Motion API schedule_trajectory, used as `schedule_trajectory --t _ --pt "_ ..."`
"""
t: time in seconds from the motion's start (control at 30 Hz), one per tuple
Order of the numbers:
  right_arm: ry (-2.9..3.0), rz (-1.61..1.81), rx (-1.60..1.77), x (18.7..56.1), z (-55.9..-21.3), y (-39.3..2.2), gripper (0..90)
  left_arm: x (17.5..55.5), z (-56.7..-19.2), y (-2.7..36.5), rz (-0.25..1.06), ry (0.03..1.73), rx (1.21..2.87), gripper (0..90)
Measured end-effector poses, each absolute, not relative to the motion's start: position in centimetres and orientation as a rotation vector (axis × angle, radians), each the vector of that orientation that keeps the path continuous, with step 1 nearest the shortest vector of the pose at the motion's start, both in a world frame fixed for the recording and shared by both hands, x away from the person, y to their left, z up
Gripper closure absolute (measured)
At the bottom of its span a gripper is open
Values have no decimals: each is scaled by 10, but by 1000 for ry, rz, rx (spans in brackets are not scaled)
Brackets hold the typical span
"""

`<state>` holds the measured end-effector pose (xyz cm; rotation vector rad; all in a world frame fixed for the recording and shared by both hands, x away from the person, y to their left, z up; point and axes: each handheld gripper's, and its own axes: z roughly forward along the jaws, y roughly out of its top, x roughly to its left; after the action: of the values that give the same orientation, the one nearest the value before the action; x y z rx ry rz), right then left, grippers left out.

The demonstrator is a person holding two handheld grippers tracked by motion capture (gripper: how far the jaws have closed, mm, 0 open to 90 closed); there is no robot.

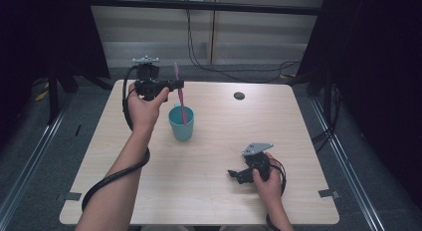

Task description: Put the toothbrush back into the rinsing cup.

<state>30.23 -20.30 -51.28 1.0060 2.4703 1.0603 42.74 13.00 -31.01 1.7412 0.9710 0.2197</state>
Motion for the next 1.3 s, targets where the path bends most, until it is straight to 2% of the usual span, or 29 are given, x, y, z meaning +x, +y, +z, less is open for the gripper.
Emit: schedule_trajectory --t 1.3 --pt "2464 1057 1016 303 -513 -202 81 450 -314 124 287 981 1734 835"
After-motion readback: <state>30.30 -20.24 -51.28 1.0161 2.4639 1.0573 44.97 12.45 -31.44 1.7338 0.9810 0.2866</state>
